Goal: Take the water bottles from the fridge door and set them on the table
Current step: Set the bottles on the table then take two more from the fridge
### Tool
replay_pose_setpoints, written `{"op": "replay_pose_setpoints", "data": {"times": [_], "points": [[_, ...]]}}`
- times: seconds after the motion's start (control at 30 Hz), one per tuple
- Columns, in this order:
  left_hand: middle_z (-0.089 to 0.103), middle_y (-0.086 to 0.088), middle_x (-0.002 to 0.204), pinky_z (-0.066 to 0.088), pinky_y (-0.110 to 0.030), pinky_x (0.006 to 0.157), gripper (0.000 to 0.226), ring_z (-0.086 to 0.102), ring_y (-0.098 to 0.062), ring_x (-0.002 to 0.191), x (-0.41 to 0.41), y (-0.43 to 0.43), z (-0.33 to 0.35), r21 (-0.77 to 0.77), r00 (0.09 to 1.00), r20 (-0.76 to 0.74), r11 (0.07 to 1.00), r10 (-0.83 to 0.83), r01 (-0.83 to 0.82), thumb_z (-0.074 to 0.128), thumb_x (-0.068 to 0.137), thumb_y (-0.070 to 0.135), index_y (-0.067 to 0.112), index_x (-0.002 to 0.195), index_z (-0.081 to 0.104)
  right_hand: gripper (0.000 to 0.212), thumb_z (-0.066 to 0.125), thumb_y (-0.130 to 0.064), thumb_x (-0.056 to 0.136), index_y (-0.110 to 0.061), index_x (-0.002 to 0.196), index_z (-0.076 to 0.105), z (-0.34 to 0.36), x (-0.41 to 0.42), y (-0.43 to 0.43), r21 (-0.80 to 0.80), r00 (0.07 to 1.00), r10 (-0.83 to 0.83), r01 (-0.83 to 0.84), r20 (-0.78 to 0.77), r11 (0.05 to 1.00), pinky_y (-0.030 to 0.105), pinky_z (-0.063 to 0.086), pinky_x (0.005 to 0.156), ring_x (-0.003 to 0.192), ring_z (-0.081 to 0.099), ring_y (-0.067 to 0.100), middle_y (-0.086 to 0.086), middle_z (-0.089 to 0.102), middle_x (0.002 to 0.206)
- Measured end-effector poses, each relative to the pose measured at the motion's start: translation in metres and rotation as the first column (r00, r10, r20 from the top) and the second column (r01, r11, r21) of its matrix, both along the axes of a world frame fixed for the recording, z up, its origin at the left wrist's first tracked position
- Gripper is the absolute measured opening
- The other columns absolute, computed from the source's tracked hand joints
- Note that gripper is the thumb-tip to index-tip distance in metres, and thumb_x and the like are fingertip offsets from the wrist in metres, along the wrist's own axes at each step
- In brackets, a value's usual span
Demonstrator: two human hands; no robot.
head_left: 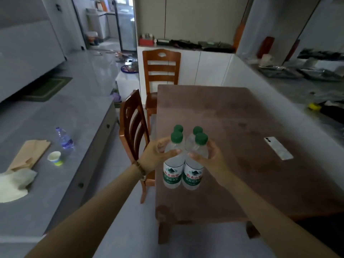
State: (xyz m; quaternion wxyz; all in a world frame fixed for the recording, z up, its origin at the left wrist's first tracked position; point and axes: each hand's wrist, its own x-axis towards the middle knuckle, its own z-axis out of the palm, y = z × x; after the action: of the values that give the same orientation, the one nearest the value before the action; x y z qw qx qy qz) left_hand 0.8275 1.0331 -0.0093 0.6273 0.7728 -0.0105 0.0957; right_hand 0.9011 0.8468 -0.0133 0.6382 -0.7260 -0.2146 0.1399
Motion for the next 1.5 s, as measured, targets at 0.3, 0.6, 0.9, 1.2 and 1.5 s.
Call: {"op": "replay_pose_setpoints", "data": {"times": [0.3,0.6,0.9,1.2,1.5], "points": [[0.063,0.0,0.123,0.046,-0.021,0.096,0.043,0.058,-0.01,0.116,0.026,-0.003,-0.038,-0.07,0.996,-0.052,0.994,0.078,-0.082,0.068,0.08,0.006,0.004,0.122,0.058,0.05,0.081,-0.008,0.068,-0.035,0.103,0.056,-0.044,0.035,0.002,-0.021,0.997,0.044,-0.046,-0.058,0.999,0.016,0.048,0.085,0.1,0.059,-0.009,-0.018,0.064,0.108],[0.069,0.019,0.109,0.048,-0.016,0.088,0.046,0.061,-0.004,0.11,0.033,-0.009,-0.054,-0.138,0.989,-0.065,0.98,0.135,-0.143,0.066,0.077,-0.007,0.006,0.12,0.058,0.052,0.084,-0.013,0.065,-0.035,0.104,0.059,-0.065,0.051,0.0,-0.039,0.992,0.119,-0.121,-0.048,0.992,0.04,0.048,0.099,0.111,0.061,0.015,-0.008,0.067,0.111],[0.068,0.018,0.105,0.044,-0.012,0.087,0.035,0.06,0.004,0.103,0.032,-0.005,-0.045,-0.004,0.983,-0.142,0.992,0.12,-0.122,0.073,0.074,0.01,0.018,0.107,0.064,0.056,0.084,-0.015,0.06,-0.032,0.105,0.057,-0.065,0.051,-0.006,-0.055,0.981,0.178,-0.183,-0.082,0.982,0.026,0.05,0.09,0.103,0.063,0.006,-0.011,0.067,0.107],[0.068,0.025,0.092,0.039,0.0,0.082,0.04,0.057,0.017,0.094,0.03,-0.012,-0.045,0.047,0.988,-0.069,0.989,0.14,-0.137,0.068,0.074,-0.008,0.002,0.111,0.06,0.057,0.085,-0.011,0.062,-0.039,0.1,0.053,-0.061,0.045,-0.013,-0.111,0.988,0.142,-0.149,-0.066,0.983,0.01,0.05,0.072,0.092,0.059,-0.007,-0.018,0.063,0.103],[0.062,0.01,0.105,0.039,-0.002,0.083,0.037,0.056,0.015,0.096,0.025,-0.022,-0.046,0.124,0.971,0.018,0.964,0.237,-0.237,0.073,0.074,0.001,-0.001,0.11,0.063,0.054,0.086,-0.015,0.062,-0.038,0.101,0.055,-0.056,0.051,-0.014,-0.108,0.993,0.106,-0.11,-0.046,0.988,0.036,0.049,0.093,0.11,0.058,0.015,-0.016,0.062,0.11]]}}
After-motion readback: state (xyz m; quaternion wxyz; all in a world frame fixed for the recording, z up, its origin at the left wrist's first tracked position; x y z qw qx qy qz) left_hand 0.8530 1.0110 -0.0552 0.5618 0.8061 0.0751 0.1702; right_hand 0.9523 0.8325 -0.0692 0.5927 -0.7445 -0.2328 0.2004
